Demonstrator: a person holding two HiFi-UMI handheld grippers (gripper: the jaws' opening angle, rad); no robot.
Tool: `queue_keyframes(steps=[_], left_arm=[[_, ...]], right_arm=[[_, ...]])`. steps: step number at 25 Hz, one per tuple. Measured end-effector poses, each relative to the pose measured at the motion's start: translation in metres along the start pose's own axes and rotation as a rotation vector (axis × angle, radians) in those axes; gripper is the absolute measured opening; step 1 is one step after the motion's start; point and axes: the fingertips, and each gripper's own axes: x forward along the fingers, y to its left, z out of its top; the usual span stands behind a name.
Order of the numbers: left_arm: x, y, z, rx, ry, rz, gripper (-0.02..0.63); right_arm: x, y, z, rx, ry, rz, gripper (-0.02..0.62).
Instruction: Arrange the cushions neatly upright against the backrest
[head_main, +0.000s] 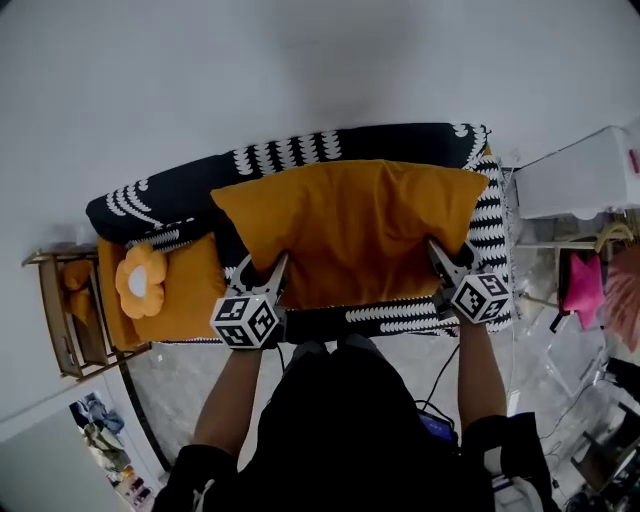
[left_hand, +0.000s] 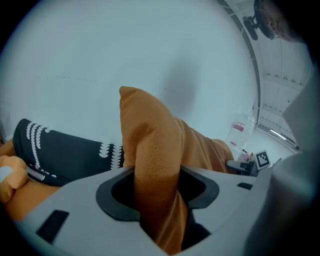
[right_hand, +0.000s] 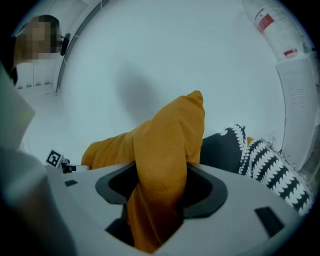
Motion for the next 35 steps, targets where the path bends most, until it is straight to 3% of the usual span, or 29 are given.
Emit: queue_keyframes(steps=[12,22,27,32,35], left_arm=[[0.116,0.01,-0.034,-0.057,0.062,-0.017,0.239],[0.184,0.019,-0.057,-0.096,0.075,-0.015,0.25],[0.211,0.017,-0.069,-0.102,0.121,-0.002,0.293],[0.209,0.041,-0.1,-0.104,0.243,0.153,0.377],[0.201,0.042,-0.11,-0.118,0.256,0.171,0.377]], right_arm=[[0.063,-0.092,0.003,-0.039,0.054,-0.052,0.305],[0.092,-0.14,-0.002,-0.081,0.081,-0.116,0.317],[0.098,-0.167,-0.004,-0.128,0.091,-0.157,0.335],[0.094,-0.198,-0.044,-0.165,0.22,-0.313,0.403],[0.078,-0.197,-0.058,-0.151,0.194,-0.408,0.407]])
